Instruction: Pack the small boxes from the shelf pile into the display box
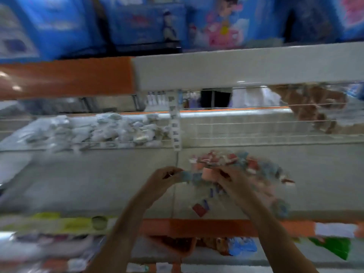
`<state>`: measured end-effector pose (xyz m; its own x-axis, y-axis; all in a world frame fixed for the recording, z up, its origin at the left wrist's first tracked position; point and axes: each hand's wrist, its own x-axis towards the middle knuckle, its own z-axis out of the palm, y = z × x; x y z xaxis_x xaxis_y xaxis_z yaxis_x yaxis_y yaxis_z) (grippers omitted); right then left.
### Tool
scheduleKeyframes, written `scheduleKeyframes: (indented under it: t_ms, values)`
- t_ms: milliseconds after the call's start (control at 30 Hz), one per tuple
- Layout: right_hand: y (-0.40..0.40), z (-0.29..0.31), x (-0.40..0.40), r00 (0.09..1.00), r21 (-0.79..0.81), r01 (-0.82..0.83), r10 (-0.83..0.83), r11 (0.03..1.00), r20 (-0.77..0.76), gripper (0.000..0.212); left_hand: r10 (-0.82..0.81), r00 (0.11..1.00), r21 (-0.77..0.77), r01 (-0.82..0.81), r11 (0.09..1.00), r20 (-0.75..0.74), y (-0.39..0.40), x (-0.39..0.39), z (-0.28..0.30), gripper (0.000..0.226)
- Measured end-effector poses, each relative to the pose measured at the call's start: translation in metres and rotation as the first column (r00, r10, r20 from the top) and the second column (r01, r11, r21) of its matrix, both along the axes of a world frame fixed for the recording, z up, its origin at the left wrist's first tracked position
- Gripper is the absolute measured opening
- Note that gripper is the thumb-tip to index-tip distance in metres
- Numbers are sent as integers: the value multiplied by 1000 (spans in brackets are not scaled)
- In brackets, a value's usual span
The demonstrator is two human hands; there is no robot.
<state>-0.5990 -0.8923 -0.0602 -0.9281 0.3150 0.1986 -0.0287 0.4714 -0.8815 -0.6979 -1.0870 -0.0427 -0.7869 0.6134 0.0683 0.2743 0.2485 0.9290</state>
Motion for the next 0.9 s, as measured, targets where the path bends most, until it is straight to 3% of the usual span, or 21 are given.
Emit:
scheduleKeyframes:
  t_ms: [233, 400, 667, 767, 900]
  values:
    - [-150, 18, -66, 951, -107, -307, 307, 946, -18, 7, 256, 965, -53, -259, 964, -60, -171, -4, 13, 12]
    - [-277, 23, -97, 900, -121, -433, 435, 893, -15, 21, 387, 917, -86, -395, 915, -94, -302, -8, 18, 11]
    - [-439, 16, -132, 871, -213, -480, 491, 851, -4, 21, 444, 889, -102, -455, 884, -115, -462, -27, 10, 16]
    - [-476, 10, -148, 871, -179, -481, 491, 858, 18, 12, 466, 878, -74, -475, 877, -107, -496, -41, -3, 15]
    - [-517, 6, -181, 868, -97, -494, 497, 864, 9, 25, 470, 876, -64, -478, 876, -106, -538, -67, -17, 24]
